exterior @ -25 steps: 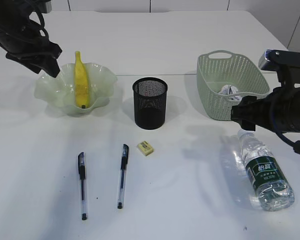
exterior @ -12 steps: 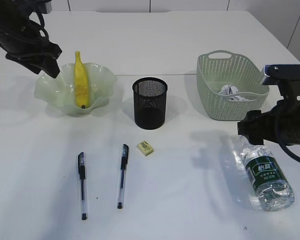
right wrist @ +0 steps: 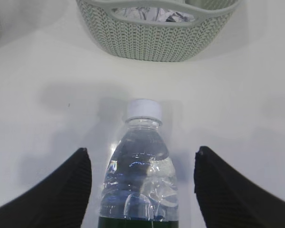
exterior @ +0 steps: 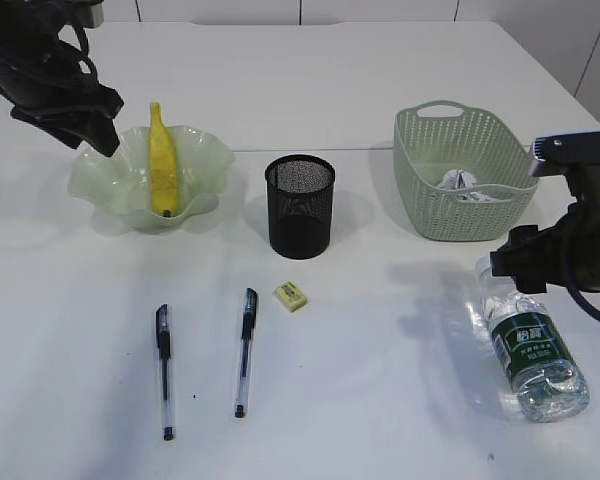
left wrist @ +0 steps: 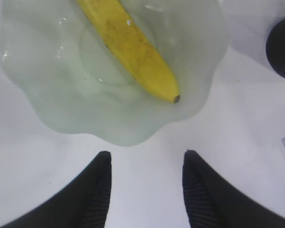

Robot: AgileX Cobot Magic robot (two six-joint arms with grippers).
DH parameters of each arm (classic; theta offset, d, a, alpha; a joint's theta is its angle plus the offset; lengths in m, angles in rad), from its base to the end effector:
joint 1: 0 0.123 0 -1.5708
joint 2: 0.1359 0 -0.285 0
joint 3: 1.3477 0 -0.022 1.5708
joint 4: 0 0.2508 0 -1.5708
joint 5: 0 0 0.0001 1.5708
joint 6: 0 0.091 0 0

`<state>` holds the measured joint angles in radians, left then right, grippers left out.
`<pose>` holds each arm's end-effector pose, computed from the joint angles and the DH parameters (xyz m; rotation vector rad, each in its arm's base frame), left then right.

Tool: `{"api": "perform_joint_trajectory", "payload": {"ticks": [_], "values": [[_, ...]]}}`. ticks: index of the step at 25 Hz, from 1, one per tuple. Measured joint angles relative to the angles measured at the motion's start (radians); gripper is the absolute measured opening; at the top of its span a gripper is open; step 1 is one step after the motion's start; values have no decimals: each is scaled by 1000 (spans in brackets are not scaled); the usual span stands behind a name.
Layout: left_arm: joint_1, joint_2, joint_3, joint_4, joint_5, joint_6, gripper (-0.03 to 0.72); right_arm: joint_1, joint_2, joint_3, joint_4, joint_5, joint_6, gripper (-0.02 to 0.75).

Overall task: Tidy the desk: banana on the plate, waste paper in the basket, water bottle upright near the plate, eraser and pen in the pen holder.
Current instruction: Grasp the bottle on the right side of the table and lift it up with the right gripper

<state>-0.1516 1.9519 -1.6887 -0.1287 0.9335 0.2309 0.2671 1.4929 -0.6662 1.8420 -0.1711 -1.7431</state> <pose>0.4258 -0.0746 0.2676 0.4393 2.6370 -0.1375 0.2741 0.0596 0.1913 -0.1125 2.3404 -0.0118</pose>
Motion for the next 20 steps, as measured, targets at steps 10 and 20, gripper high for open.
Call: {"api": "perform_joint_trajectory", "payload": {"ticks": [10,20], "values": [[0,0,0,0,12,0,339,0,56,2,0,12,0,507],[0,0,0,0,14,0,339,0,123,-6,0,28,-1,502]]}}
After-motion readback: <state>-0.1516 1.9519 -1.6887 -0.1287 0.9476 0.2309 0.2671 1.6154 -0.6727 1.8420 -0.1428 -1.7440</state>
